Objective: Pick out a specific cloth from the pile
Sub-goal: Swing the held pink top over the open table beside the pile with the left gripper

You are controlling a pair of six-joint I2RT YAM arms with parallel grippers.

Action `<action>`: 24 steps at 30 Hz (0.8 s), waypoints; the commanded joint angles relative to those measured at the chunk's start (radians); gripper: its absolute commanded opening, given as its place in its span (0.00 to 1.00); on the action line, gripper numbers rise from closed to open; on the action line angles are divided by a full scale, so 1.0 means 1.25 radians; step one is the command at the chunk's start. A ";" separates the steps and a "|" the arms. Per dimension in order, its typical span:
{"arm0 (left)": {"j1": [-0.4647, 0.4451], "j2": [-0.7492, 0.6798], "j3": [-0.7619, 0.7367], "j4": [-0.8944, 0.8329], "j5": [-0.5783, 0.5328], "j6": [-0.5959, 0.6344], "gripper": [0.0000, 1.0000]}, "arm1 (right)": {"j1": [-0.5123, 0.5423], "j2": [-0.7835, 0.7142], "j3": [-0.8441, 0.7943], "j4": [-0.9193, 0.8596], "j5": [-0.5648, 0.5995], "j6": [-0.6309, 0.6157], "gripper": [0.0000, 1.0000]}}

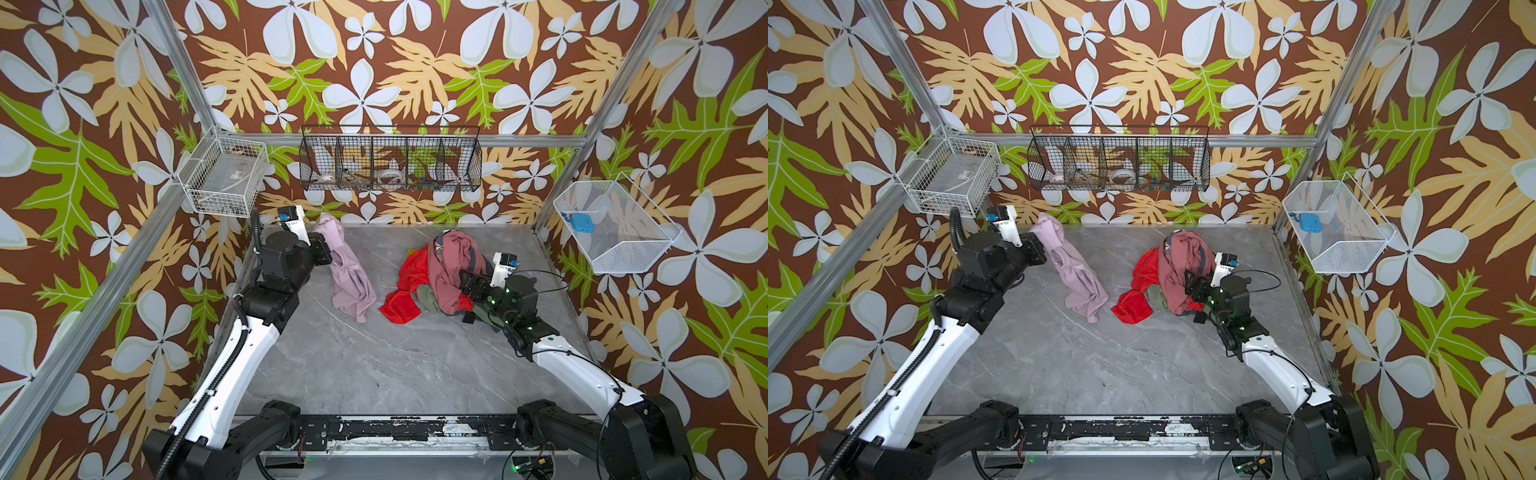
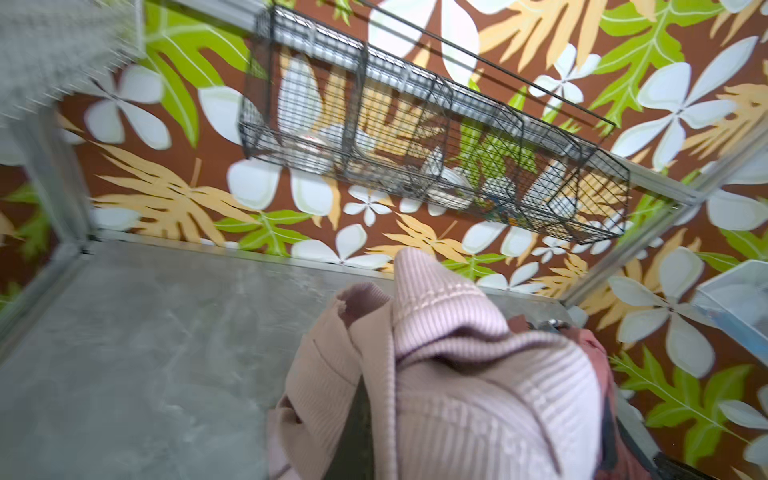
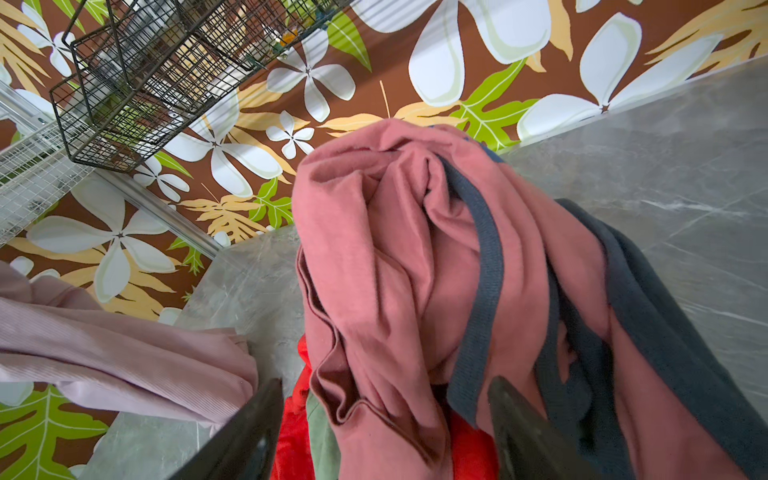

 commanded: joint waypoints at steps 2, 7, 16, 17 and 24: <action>0.012 -0.031 0.068 -0.125 -0.065 0.090 0.00 | 0.005 -0.003 0.009 -0.005 0.008 -0.012 0.77; 0.012 -0.045 0.166 -0.239 -0.068 0.092 0.00 | 0.013 -0.007 0.012 -0.016 0.017 -0.017 0.77; 0.012 0.040 0.182 -0.312 -0.080 0.132 0.00 | 0.020 -0.005 0.017 -0.019 0.023 -0.020 0.76; 0.013 0.062 0.177 -0.310 -0.072 0.133 0.00 | 0.020 -0.005 0.018 -0.020 0.024 -0.020 0.77; 0.068 0.196 0.127 -0.157 0.008 0.141 0.00 | 0.021 -0.029 0.012 -0.036 0.038 -0.024 0.77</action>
